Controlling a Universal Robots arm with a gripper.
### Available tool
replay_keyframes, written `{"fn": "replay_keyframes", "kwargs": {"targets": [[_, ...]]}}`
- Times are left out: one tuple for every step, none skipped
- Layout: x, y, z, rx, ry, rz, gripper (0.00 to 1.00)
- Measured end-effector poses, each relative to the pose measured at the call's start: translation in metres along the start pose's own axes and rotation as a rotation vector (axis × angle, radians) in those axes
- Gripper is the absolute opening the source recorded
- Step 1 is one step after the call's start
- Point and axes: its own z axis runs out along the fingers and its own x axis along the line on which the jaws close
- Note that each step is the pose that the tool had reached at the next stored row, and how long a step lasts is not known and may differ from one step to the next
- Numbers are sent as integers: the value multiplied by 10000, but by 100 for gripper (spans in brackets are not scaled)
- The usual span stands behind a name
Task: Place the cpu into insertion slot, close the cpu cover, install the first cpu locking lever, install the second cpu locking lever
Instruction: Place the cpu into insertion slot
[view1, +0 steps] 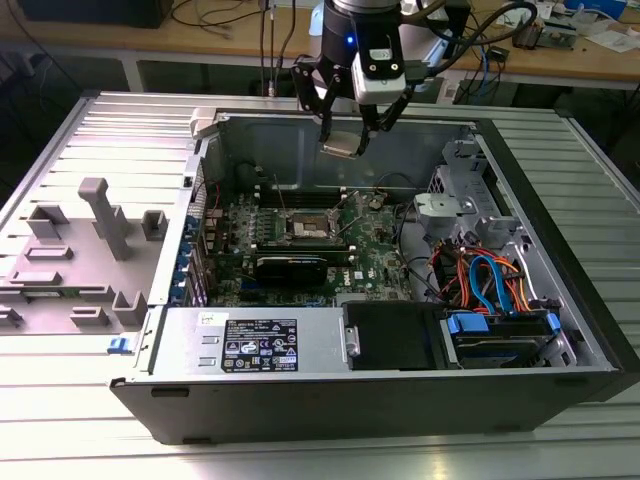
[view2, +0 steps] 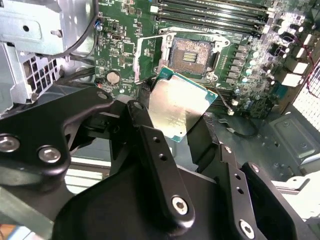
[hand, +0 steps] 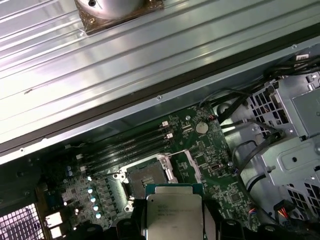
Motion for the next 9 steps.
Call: {"fn": "replay_keyframes", "kwargs": {"targets": [[0, 0, 0, -1, -3, 26, 54], [0, 0, 0, -1, -3, 32, 54], [0, 0, 0, -1, -3, 34, 54], [0, 0, 0, -1, -4, 36, 54], [0, 0, 0, -1, -4, 36, 54], [0, 0, 0, -1, -4, 37, 54], [0, 0, 0, -1, -4, 38, 54], [0, 0, 0, -1, -4, 38, 54], [0, 0, 0, -1, -4, 39, 54]]}}
